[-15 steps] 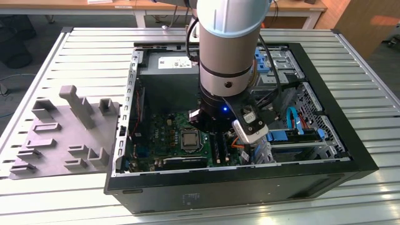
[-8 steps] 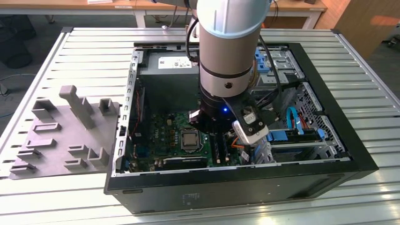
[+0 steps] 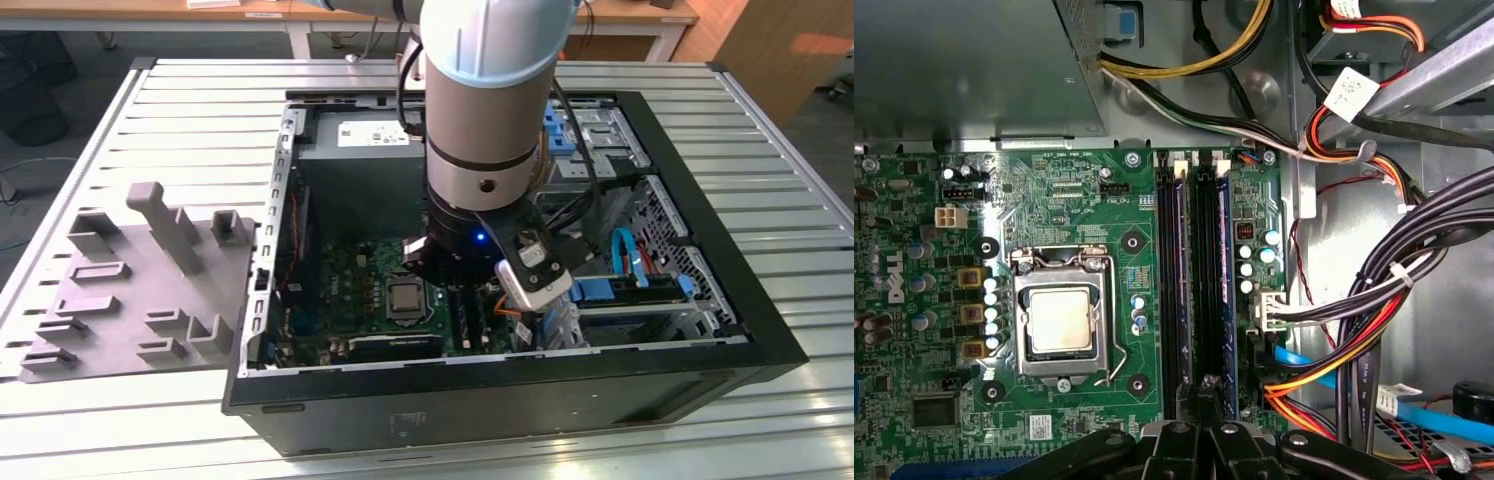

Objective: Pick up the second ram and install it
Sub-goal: 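Press down the second ram until it locks into place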

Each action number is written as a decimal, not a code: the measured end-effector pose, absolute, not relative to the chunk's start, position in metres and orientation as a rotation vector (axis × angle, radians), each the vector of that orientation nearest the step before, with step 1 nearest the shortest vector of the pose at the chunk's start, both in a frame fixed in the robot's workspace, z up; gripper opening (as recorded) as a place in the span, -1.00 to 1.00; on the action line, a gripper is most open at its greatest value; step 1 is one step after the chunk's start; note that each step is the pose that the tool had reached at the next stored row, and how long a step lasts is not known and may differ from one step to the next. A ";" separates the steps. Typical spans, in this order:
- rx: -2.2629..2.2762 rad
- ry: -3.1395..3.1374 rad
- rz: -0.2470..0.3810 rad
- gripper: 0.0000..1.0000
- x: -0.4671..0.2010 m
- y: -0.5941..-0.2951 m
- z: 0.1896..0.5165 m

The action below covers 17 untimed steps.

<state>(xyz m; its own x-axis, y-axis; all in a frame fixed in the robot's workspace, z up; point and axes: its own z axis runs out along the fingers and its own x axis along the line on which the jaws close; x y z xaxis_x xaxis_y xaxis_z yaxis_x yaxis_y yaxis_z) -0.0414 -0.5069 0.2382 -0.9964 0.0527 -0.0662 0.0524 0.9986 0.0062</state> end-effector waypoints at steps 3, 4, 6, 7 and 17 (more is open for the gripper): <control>0.081 3.074 0.007 -0.79 -0.041 -0.508 0.238; 0.081 3.074 0.007 -0.79 -0.041 -0.508 0.238; 0.081 3.074 0.007 -0.79 -0.041 -0.508 0.237; 0.081 3.074 0.007 -0.79 -0.041 -0.508 0.237; 0.081 3.074 0.007 -0.79 -0.041 -0.510 0.235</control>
